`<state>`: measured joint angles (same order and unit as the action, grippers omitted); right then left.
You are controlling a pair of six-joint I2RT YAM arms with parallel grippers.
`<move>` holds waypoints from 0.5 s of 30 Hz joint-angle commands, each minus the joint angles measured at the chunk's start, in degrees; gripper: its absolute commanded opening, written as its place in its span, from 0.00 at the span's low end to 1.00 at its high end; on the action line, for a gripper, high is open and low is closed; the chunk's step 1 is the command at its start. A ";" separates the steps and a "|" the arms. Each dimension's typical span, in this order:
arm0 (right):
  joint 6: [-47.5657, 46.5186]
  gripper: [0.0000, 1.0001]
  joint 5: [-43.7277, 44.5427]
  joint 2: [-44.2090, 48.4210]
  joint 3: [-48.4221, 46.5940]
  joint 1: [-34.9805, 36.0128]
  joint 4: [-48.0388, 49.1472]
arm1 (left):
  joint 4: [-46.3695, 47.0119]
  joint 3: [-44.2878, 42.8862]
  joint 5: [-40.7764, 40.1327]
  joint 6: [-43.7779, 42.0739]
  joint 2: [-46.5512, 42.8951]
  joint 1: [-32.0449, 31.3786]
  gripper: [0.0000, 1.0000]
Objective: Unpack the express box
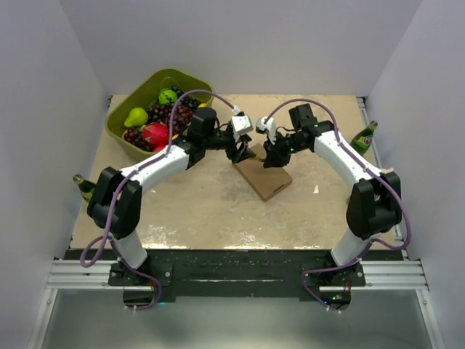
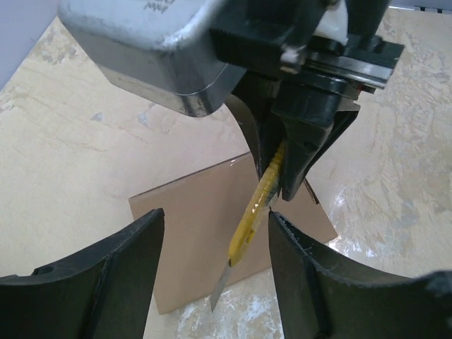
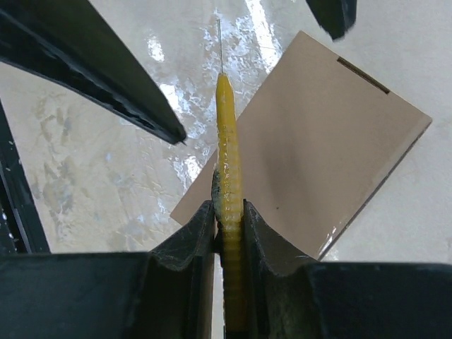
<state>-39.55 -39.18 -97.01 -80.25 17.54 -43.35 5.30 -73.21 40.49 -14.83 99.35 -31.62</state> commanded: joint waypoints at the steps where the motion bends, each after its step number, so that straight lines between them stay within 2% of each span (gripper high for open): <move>1: -1.06 0.00 -2.66 3.67 -1.75 0.39 -1.29 | 2.43 -1.50 2.49 -2.39 1.37 -0.64 0.62; 10: -0.09 0.00 -1.08 3.94 -0.87 0.30 -0.94 | 0.77 -2.38 9.16 -1.08 3.13 -1.61 0.45; 13: 0.00 0.00 -0.99 3.76 -2.27 0.39 -1.12 | 0.76 -2.03 9.69 -0.29 3.57 -1.61 0.34; 15: 0.09 0.00 -0.38 3.24 -2.98 0.30 -1.82 | 1.29 -1.85 10.31 0.15 3.83 -1.52 0.23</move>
<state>-39.68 -39.94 -94.74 -80.36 17.78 -44.69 5.04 -73.28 47.05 -15.53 102.56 -33.04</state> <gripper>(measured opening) 0.197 0.307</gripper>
